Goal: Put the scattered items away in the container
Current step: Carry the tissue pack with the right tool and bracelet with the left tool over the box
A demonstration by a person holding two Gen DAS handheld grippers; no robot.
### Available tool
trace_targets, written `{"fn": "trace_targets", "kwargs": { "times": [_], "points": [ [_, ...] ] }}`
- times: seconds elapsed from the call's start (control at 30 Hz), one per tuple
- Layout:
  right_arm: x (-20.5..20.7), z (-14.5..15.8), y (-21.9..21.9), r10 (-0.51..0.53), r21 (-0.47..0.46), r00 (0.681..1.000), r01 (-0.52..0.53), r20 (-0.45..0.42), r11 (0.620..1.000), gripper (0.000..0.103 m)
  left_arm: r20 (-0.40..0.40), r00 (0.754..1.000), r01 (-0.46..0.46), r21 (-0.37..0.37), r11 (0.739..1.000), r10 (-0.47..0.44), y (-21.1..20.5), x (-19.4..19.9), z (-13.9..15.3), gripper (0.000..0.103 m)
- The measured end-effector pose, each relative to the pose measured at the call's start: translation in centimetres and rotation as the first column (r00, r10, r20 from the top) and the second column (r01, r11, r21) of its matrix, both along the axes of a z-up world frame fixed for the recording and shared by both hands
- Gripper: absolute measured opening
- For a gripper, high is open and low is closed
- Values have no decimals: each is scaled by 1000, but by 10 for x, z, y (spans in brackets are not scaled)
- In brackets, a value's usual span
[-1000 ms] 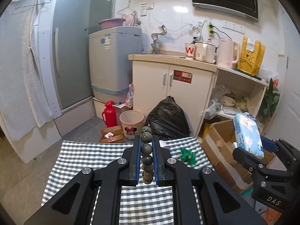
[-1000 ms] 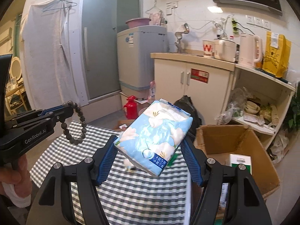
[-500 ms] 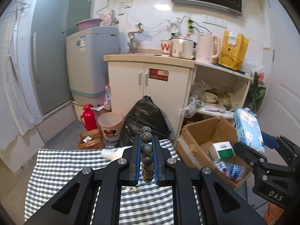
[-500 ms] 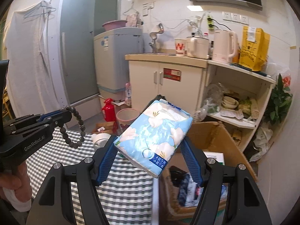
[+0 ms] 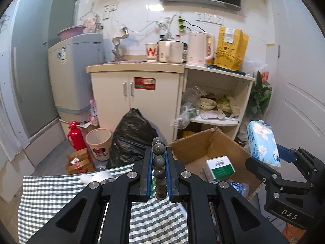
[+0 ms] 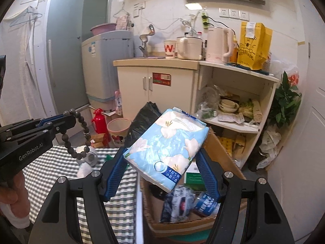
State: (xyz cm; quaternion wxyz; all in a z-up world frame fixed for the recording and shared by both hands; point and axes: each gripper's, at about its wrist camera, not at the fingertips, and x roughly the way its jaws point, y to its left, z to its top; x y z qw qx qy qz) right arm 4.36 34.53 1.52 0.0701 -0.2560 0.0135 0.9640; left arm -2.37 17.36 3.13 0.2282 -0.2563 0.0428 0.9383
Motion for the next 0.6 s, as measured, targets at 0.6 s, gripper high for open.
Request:
{"fn": "trace_targets", "kwargs": {
  "times": [0.6],
  "points": [
    [-8,-9,59,-107,1,993,107,51,994,68,55,990,133,-3,991,-133,78,-24,-16,11]
  ]
}}
